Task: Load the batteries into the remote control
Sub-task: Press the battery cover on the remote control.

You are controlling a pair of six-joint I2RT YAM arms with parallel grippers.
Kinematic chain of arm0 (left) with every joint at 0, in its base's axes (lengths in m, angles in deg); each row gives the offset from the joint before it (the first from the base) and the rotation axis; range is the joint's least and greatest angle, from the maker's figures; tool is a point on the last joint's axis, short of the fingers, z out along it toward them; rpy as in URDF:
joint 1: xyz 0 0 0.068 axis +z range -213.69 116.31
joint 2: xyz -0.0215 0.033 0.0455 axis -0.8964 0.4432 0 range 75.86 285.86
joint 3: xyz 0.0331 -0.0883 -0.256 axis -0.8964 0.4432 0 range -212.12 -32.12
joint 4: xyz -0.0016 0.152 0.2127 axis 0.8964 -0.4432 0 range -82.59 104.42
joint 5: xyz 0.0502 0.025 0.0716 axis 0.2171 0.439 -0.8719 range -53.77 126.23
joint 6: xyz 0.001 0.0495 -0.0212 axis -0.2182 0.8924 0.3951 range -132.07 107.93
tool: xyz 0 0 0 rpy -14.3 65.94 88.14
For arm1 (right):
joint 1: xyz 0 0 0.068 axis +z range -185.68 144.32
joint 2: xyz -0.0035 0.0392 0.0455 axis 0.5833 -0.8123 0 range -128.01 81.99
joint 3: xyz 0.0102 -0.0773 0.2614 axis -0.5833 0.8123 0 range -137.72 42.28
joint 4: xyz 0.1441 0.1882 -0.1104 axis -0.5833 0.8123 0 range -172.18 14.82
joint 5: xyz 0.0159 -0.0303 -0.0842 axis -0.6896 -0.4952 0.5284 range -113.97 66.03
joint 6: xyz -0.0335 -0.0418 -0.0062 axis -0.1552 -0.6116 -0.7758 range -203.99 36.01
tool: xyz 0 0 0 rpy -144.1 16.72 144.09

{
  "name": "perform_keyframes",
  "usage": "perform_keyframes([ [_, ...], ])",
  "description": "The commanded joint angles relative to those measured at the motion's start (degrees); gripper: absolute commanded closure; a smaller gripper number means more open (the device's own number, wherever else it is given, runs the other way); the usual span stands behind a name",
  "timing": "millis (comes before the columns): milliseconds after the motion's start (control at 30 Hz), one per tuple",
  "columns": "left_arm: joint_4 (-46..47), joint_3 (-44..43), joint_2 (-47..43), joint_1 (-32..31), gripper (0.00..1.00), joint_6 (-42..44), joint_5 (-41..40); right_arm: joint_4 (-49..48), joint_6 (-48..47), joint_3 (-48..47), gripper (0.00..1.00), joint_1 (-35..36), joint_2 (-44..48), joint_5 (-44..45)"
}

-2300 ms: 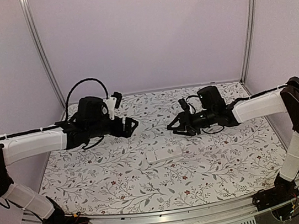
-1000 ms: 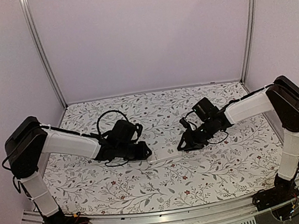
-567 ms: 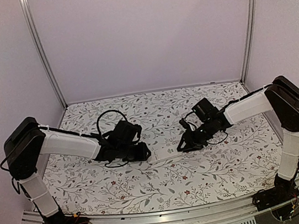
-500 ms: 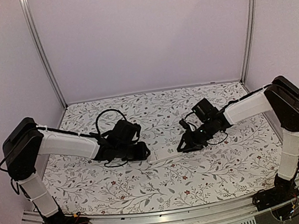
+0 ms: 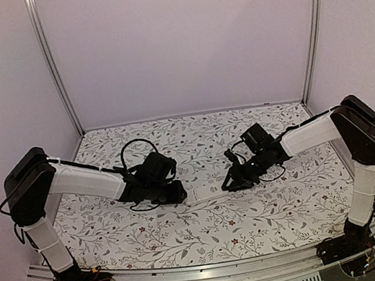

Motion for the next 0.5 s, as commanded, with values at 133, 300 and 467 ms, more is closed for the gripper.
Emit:
perform_keyframes([
  [133,0.4,-2.2,3.5,-1.5,0.72,-1.0,2.0,-1.4,0.6,-0.3,0.73,0.0,-1.9,-1.7],
  [300,0.4,-3.0,4.5,-1.8,0.77,-1.2,2.1,-1.6,0.6,-0.4,0.75,0.3,-2.1,-1.9],
  [467,-0.2,-3.8,5.5,-1.9,0.82,-1.5,2.5,-1.9,0.8,-0.7,0.75,0.4,-2.7,-2.1],
])
